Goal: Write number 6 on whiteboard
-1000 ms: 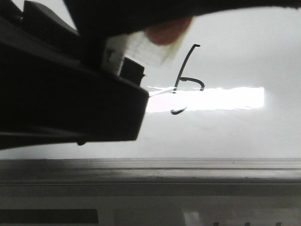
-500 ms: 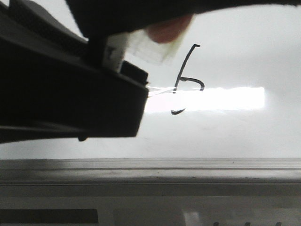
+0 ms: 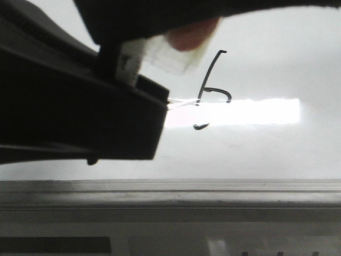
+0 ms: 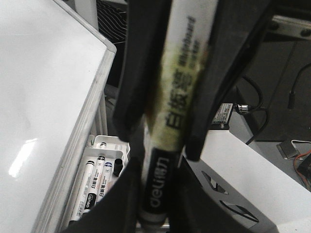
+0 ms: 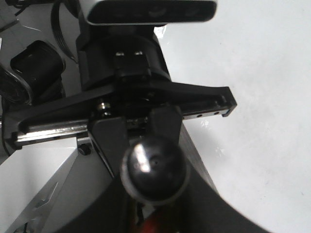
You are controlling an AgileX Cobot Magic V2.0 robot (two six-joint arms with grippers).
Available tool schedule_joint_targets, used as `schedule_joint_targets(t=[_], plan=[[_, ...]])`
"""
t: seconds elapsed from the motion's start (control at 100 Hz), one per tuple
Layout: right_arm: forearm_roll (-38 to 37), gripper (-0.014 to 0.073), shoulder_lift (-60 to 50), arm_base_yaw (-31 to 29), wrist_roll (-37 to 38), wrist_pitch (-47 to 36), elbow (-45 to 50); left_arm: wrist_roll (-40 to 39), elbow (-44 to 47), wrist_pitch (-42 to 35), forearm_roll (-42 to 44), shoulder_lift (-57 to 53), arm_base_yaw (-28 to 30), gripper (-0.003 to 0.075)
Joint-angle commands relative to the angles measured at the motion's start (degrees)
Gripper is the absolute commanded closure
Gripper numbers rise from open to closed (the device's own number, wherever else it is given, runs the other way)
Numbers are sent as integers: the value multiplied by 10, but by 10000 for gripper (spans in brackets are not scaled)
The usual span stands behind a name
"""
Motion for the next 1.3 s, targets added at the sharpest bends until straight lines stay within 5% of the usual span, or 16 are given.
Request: schedule_joint_targets(t=[0.0,0.18,0.62,0.72,0.89,1.07,1.29], plan=[[1,429,-2,3,-5,-7,-17,-34,-18,6,-68,-7,1,741],[1,165,-9,-8,-5,-10,-17,-59,-18,3,-49,-7,1,741],[1,159,-115,-87,-5,-10,-17,-170,-18,-78,2,-7,1,741],[1,252,-140,-92,-5,-8,-17,-238,-18,-131,2,-7,1,741],[1,669,-160,-92,-5,-7,-16,-328,-18,-218,1,-7,1,741],[-3,657,-161,-92,-5,11,-15,-328,-21,-284,-41,-7,-7,741],[-6,657,-161,-92,-5,26,-15,-328,-65,-469,-49,-7,-73,741]])
